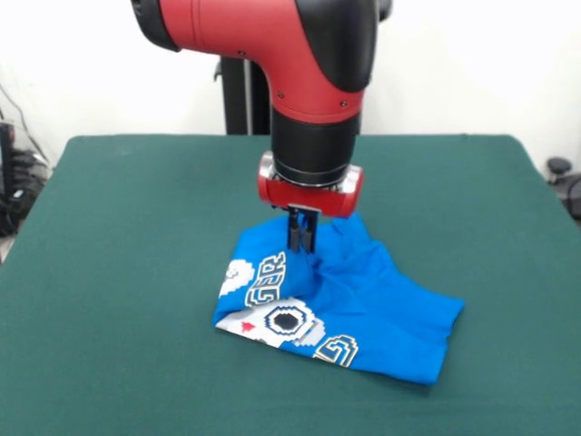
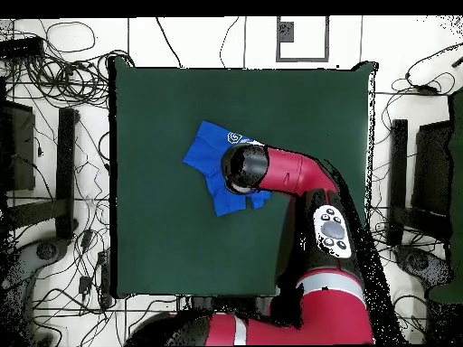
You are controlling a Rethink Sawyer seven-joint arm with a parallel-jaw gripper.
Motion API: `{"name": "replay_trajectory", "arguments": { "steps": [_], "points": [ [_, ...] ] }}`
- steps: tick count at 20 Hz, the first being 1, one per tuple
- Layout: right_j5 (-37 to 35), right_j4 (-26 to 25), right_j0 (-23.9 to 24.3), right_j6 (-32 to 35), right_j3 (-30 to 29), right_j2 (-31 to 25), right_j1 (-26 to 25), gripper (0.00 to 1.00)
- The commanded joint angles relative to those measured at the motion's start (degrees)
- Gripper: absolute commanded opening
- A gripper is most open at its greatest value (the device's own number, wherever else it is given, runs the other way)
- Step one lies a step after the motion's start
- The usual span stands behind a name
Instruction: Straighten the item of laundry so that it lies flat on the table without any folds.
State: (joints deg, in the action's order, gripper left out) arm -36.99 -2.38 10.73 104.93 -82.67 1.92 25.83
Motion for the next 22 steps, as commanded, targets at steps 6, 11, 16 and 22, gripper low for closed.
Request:
{"name": "replay_trajectory", "arguments": {
  "steps": [6, 11, 16, 22],
  "points": [
    [-8.6, -1.1, 3.2, -4.4, 1.4, -8.3, -2.2, 0.00],
    [-9.4, -1.9, 4.9, -5.6, 1.4, -9.4, -2.0, 0.00],
    [-10.1, -2.5, 6.3, -6.5, 1.4, -10.1, -1.8, 0.00],
    [-11.7, -3.1, 7.6, -7.4, 2.5, -10.8, -2.0, 0.00]
  ]
}}
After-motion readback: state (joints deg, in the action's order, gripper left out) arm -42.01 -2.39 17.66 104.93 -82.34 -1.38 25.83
